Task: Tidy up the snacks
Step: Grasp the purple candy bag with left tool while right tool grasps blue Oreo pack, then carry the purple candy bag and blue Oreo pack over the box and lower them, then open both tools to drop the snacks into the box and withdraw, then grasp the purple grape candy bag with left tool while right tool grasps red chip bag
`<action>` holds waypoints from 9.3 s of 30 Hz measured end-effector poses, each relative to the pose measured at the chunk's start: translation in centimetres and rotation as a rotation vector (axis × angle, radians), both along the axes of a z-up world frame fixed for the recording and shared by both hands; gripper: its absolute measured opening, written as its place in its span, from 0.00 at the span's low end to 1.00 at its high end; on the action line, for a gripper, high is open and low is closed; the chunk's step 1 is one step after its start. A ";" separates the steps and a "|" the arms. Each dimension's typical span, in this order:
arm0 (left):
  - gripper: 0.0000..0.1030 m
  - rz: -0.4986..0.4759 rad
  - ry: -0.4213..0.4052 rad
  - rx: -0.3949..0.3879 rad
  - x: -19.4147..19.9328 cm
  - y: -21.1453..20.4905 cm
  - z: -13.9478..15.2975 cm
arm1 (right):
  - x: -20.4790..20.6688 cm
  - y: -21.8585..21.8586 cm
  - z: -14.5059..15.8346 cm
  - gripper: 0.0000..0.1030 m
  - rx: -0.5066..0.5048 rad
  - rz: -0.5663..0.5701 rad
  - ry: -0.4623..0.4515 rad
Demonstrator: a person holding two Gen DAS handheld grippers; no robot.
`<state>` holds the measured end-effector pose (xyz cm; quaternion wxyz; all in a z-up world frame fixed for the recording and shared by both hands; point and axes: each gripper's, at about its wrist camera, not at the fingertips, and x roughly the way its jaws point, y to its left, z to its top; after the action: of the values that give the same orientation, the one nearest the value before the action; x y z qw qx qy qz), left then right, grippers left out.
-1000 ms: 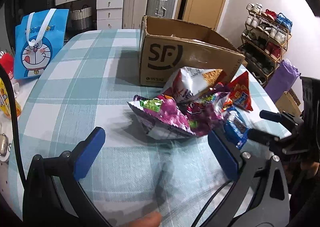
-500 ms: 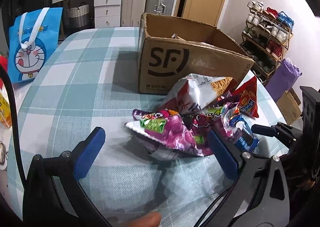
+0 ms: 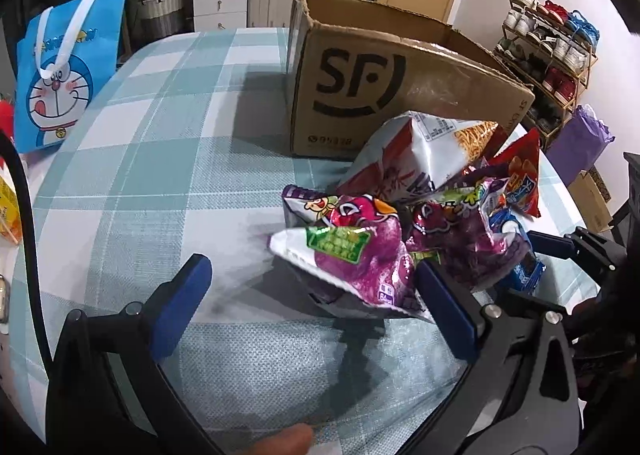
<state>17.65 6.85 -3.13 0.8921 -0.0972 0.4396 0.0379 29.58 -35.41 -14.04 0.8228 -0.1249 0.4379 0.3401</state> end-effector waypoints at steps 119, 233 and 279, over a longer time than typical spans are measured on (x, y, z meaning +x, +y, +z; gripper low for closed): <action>0.47 -0.105 -0.271 0.011 3.4 -4.3 14.9 | 4.5 -2.2 14.9 0.44 0.299 -0.055 -0.261; 0.99 -0.179 0.030 -0.030 1.0 -11.1 1.7 | 5.2 -9.0 4.3 1.00 0.104 -0.181 -0.025; 0.51 -0.178 0.005 -0.133 4.3 -12.8 -1.0 | 10.5 -5.3 1.4 0.74 0.121 -0.142 0.050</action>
<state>21.94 -5.98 -4.09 0.8824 -0.1169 0.4502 -0.0705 40.12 -40.74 -12.59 0.8397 -0.0353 0.4447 0.3098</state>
